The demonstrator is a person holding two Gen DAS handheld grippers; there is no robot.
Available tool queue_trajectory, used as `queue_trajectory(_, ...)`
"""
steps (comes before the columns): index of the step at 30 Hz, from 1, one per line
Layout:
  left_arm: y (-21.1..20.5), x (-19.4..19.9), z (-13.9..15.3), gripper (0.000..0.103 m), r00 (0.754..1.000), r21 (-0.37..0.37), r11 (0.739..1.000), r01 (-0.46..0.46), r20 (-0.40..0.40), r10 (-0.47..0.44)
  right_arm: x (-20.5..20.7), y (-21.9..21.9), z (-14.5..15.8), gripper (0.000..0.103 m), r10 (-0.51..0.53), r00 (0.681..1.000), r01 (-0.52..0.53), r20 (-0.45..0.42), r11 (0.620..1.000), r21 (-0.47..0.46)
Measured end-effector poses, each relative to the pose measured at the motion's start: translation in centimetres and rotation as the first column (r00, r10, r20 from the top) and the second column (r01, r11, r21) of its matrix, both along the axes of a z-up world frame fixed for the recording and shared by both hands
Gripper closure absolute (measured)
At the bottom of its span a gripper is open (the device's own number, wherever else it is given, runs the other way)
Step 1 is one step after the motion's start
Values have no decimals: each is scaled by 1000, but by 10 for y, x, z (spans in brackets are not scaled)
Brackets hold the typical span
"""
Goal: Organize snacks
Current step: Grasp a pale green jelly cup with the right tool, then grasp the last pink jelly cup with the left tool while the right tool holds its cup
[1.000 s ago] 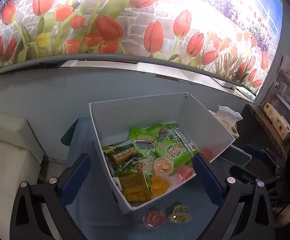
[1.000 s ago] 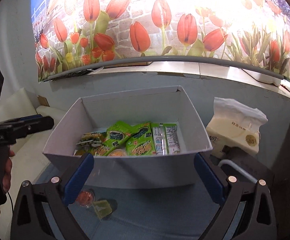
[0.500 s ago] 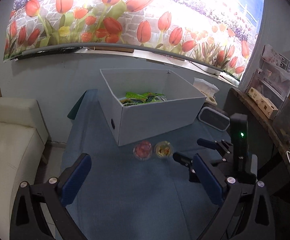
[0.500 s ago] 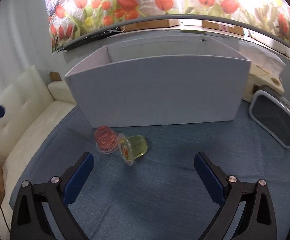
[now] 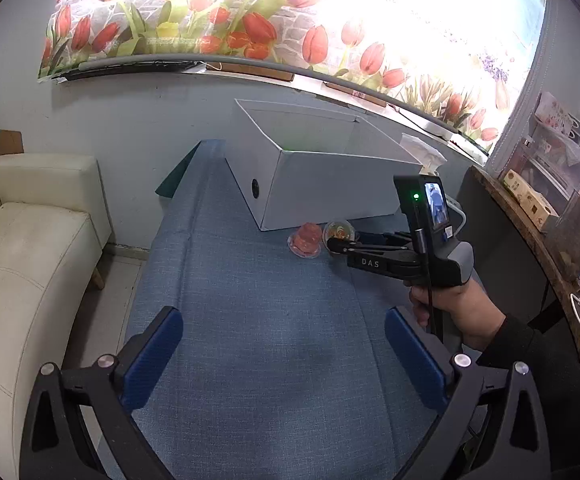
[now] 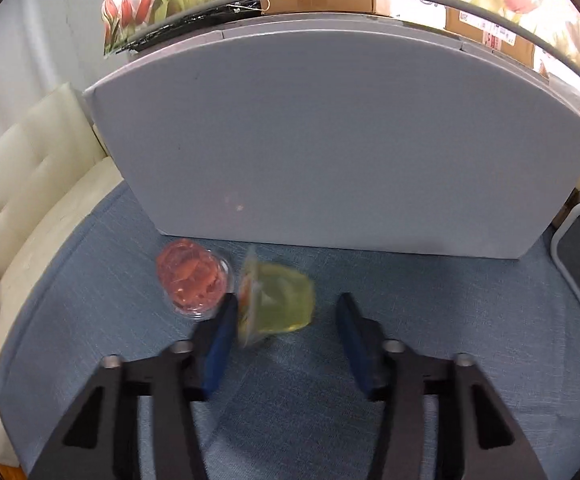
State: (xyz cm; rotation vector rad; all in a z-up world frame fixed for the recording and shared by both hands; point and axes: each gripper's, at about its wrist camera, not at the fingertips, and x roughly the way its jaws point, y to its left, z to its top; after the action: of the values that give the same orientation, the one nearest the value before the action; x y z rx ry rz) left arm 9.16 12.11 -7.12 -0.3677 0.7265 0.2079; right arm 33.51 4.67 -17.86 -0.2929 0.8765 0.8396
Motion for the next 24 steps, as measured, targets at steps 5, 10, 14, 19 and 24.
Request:
queue_trajectory(5, -2, 8, -5, 0, 1000, 10, 1000, 11, -13, -11, -8, -10, 8, 69, 11, 1000, -11, 13, 999, 36)
queue_trajectory(10, -7, 29, -14, 0, 999, 23, 999, 25, -37, -24, -24, -33, 22, 71, 23, 999, -25, 31, 996, 84)
queue_trajectory(14, -11, 53, -23, 0, 999, 36, 999, 29, -42, -28, -37, -55, 26, 71, 27, 999, -29, 39, 997, 66)
queue_trajectory(19, -9, 103, -43, 0, 996, 20, 999, 43, -83, -41, -59, -100, 36, 71, -1, 1000, -1, 24, 996, 87)
queue_trajectory(24, -8, 161, -73, 0, 992, 38, 999, 0, -123, 5, -88, -149, 46, 71, -37, 999, 35, 22, 994, 107)
